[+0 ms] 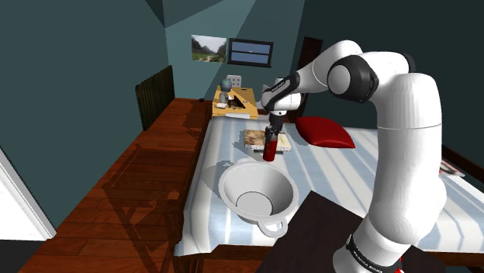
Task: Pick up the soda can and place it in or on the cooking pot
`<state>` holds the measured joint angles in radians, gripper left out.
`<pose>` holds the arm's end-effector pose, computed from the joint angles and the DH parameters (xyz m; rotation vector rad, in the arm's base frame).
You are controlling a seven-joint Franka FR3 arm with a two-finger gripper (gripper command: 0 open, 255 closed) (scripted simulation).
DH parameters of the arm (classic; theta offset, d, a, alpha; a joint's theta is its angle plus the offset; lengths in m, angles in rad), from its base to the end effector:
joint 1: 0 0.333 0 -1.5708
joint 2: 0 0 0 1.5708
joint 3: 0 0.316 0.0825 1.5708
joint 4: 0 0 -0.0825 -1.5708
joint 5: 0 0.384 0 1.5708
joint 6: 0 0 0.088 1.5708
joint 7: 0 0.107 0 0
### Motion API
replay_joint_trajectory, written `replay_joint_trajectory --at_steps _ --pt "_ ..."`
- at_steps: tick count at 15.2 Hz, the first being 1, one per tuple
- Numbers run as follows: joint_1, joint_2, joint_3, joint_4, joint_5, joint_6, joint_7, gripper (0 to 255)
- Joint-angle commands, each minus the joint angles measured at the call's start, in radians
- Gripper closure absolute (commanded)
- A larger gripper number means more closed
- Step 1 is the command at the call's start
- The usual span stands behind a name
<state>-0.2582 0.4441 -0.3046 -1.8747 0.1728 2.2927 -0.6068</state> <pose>0.5444 -0.3254 0.2845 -3.1404 0.0674 0.0007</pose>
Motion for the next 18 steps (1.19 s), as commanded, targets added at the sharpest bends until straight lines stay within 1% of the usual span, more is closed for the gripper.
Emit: replay_joint_trajectory --at_steps 1,18 --pt "0.004 -0.02 -0.004 0.0 -0.008 -0.019 0.005 255" --pt "0.019 -0.133 -0.027 0.08 -0.058 -0.207 0.037 255"
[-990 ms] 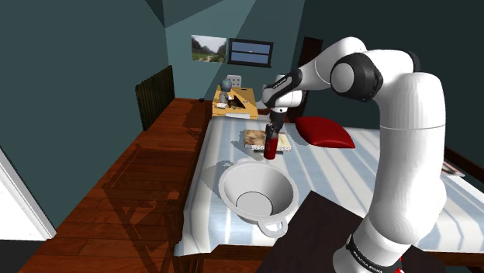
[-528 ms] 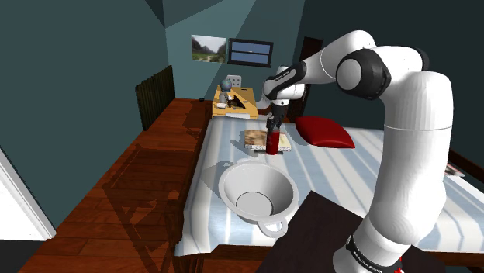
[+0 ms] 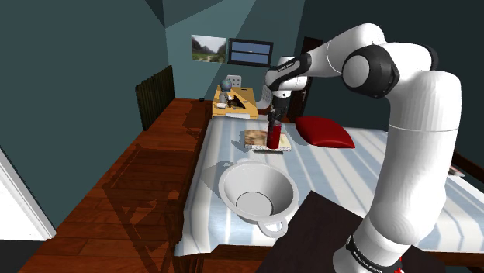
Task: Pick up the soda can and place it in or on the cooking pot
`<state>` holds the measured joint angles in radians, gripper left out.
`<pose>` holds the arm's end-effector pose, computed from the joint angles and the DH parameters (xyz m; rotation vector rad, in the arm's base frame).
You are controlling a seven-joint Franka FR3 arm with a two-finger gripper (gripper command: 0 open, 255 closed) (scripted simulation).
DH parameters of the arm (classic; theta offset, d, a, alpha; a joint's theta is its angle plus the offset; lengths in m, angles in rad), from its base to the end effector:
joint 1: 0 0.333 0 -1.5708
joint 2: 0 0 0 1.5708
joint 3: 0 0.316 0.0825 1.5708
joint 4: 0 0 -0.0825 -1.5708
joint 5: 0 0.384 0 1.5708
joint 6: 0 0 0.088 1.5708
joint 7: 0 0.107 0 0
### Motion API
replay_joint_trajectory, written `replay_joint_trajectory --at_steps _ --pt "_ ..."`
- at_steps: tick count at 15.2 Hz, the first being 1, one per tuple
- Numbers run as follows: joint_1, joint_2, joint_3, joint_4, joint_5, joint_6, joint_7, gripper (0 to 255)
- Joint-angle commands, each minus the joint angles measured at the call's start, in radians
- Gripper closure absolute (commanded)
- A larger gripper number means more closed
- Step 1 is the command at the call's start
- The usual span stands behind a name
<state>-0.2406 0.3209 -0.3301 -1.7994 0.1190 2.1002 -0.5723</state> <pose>0.5442 -0.3252 0.3777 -3.1403 0.0676 0.0008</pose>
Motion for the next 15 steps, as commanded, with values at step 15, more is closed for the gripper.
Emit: replay_joint_trajectory --at_steps 15 --pt "0.049 -0.165 0.001 -0.02 -0.064 -0.133 0.078 255"
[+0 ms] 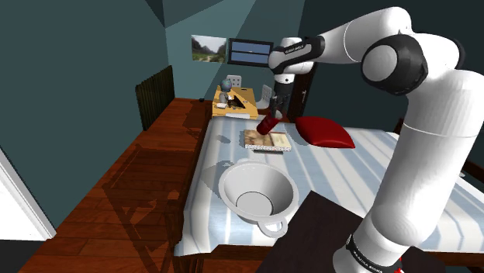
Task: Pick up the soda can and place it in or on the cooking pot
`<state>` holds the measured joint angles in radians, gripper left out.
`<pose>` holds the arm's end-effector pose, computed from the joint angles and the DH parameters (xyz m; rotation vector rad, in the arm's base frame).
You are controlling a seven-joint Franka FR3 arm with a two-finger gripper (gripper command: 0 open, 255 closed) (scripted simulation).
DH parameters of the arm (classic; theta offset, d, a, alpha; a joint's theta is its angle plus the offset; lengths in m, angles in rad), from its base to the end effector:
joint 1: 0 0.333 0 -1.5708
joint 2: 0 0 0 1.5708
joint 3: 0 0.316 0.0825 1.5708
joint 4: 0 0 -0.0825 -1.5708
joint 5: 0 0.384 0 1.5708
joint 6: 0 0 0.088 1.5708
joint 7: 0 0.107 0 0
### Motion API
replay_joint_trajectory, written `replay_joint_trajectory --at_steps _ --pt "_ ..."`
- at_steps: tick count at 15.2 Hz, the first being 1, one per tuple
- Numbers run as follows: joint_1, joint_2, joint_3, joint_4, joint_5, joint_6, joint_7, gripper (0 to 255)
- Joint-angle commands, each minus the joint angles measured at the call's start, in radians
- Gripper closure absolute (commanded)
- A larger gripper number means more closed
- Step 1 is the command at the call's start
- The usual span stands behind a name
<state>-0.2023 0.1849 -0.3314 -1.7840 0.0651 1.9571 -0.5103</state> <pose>0.5333 -0.2980 0.4533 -3.1399 0.0672 0.0013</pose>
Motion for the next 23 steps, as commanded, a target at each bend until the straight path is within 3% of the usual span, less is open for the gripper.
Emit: replay_joint_trajectory --at_steps 1,12,23 --pt "0.024 -0.063 0.008 -0.073 -0.023 0.015 0.038 255" --pt "0.127 -0.396 0.122 -0.387 -0.112 0.007 0.291 255" --pt "0.216 -0.643 0.295 -0.558 -0.082 -0.072 0.54 255"
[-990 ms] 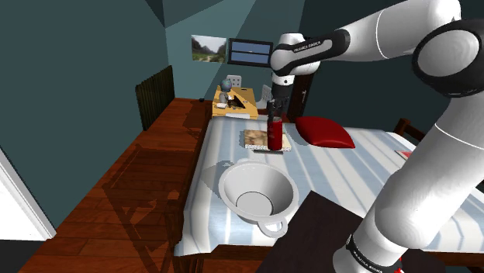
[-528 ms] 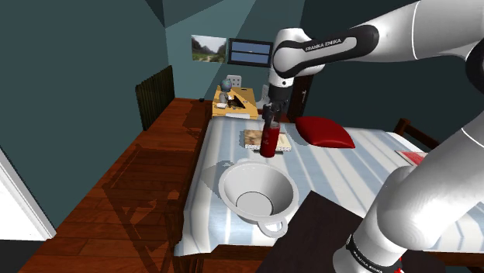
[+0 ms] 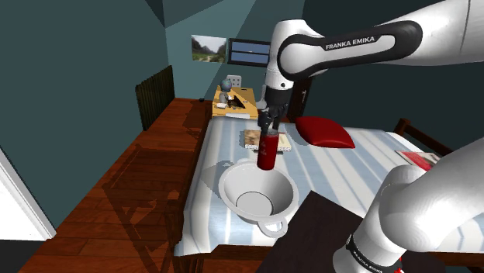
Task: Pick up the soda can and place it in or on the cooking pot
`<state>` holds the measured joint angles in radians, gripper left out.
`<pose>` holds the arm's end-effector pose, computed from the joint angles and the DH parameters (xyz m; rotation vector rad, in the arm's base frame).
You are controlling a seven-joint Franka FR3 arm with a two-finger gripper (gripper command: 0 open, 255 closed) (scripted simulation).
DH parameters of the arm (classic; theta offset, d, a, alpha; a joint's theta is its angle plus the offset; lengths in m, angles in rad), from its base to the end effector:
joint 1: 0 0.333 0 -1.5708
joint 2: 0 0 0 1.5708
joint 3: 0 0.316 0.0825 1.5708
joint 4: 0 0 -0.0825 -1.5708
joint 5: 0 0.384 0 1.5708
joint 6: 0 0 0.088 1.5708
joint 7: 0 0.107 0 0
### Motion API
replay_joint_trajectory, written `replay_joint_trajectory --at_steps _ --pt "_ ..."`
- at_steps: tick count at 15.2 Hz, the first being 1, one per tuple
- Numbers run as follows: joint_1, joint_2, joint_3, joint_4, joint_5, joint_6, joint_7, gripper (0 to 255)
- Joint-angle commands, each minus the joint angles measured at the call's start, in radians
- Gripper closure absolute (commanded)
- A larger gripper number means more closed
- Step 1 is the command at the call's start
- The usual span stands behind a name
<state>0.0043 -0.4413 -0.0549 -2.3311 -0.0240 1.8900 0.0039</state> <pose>0.4176 -0.0247 0.5046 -3.1402 0.0655 0.0004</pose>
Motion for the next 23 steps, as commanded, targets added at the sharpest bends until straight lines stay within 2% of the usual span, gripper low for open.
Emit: replay_joint_trajectory --at_steps 1,23 --pt "0.009 -0.015 0.018 -0.023 0.007 0.009 0.025 255" --pt "0.009 0.092 0.013 -0.239 0.007 0.331 0.024 255"
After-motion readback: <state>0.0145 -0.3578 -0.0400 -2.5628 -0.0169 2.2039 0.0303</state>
